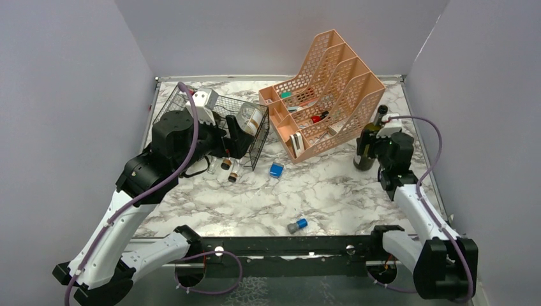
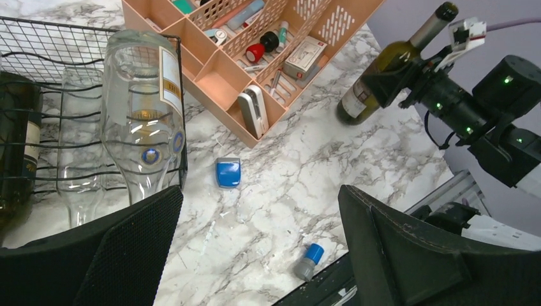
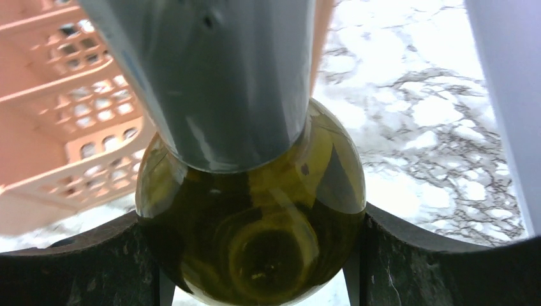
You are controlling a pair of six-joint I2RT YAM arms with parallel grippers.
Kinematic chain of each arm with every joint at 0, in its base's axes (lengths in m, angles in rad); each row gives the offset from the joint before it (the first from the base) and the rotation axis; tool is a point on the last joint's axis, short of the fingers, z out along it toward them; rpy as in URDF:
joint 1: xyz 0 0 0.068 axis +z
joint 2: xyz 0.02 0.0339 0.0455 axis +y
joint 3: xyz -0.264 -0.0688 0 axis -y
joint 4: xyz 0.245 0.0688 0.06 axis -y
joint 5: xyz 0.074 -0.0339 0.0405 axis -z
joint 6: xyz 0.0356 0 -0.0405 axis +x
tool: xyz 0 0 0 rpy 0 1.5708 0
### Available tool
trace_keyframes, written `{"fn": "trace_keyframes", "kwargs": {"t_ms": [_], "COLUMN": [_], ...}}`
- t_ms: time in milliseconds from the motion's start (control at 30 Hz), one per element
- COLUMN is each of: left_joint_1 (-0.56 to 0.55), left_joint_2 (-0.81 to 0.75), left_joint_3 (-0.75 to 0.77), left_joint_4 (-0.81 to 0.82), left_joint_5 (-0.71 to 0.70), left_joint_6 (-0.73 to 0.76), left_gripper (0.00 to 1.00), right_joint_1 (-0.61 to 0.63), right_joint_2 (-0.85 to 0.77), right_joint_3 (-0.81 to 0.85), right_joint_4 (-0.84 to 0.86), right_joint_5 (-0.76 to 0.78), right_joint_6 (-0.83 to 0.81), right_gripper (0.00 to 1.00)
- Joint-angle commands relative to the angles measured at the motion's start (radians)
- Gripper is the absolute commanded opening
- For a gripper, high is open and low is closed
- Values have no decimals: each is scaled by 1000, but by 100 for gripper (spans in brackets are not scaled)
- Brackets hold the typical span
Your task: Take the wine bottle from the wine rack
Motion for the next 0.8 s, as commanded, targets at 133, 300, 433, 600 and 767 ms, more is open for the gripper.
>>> {"fn": "trace_keyframes", "kwargs": {"t_ms": [133,300,433,600,767], "left_joint_1": [-4,-4,-4,-4,-4], "left_joint_2": [1,19,26,29,34], "left_joint_3": [-43,-37,-35,-47,-46], "left_joint_4": [-24,-24,-23,-16,-14], "left_joint_5": [6,-13,-21,-22,-11], "left_joint_6": [40,64,69,69,65], "left_gripper": [99,99,99,99,99], "right_joint_1": [-114,-127,-128,-128,-128], "right_joint_2": [148,248,274,288,295], "right_joint_3": [23,51,44,28,22], "right_joint_4": [380,463,503,510,494], "right_joint_5": [-63,-99,-74,-78,-70], "right_joint_6": [57,62,55,51,51], "right_gripper": [48,49,51,55,70]}}
